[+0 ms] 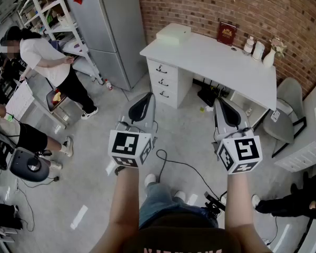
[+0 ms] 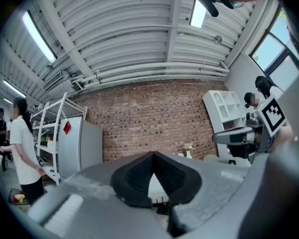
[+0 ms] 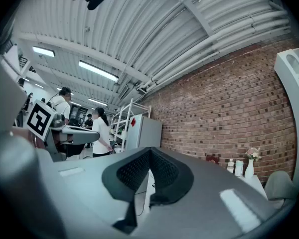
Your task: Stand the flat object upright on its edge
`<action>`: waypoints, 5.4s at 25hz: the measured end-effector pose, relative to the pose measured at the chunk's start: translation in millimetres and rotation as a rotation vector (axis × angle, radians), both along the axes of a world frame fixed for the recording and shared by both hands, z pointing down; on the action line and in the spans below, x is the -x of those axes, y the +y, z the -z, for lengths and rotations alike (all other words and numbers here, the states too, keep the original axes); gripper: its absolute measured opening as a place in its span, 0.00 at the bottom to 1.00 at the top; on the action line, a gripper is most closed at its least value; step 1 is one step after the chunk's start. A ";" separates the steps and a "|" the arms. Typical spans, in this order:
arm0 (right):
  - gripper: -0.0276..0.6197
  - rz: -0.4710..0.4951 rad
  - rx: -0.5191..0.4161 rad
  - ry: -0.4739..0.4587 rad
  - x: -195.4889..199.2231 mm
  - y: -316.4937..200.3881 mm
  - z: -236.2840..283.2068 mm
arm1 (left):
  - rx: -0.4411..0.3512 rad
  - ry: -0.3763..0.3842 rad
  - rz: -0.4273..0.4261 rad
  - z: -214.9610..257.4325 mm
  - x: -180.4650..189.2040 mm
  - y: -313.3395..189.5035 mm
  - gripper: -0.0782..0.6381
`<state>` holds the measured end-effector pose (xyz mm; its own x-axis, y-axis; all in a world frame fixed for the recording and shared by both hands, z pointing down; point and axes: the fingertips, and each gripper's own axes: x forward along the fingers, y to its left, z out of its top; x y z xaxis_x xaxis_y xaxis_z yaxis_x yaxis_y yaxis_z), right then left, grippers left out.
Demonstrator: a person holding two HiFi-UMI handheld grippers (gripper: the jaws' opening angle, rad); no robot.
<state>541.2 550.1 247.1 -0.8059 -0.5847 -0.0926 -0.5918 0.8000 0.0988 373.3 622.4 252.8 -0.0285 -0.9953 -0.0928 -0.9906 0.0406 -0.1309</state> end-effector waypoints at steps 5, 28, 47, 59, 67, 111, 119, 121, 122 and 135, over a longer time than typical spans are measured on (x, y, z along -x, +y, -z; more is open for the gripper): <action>0.04 -0.005 -0.007 0.008 1.3 -4.3 -2.2 | -0.007 0.007 0.004 -4.4 2.9 -5.3 0.10; 0.04 -0.088 0.052 0.028 190.6 -134.6 -42.3 | -0.002 0.073 -0.060 -39.6 204.5 -146.1 0.10; 0.04 -0.159 0.073 0.042 324.7 -245.4 -50.6 | 0.027 0.088 -0.173 -49.3 329.0 -276.6 0.10; 0.04 -0.158 0.081 0.042 366.6 -300.5 -59.4 | 0.039 0.098 -0.171 -62.4 371.8 -324.1 0.10; 0.04 -0.136 0.089 0.027 399.7 -370.8 -62.4 | 0.048 0.087 -0.158 -62.4 402.0 -392.9 0.10; 0.04 -0.241 0.188 0.002 450.7 -704.9 -86.6 | 0.155 0.102 -0.234 -79.3 487.9 -745.8 0.10; 0.04 -0.280 0.212 0.033 481.1 -747.2 -92.4 | 0.187 0.108 -0.285 -85.2 518.0 -801.6 0.10; 0.04 -0.290 0.217 0.042 488.0 -758.4 -95.4 | 0.195 0.120 -0.292 -90.2 527.7 -817.1 0.10; 0.04 -0.293 0.219 0.043 491.4 -763.7 -96.8 | 0.201 0.125 -0.296 -93.2 532.1 -825.1 0.10; 0.05 -0.402 0.285 0.047 520.5 -833.5 -123.6 | 0.319 0.199 -0.360 -145.3 575.4 -911.3 0.22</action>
<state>20.7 -283.4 370.7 -0.5110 -0.8468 0.1478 -0.8592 0.5085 -0.0567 -202.1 -288.9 398.1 0.3350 -0.9230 0.1892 -0.9413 -0.3188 0.1115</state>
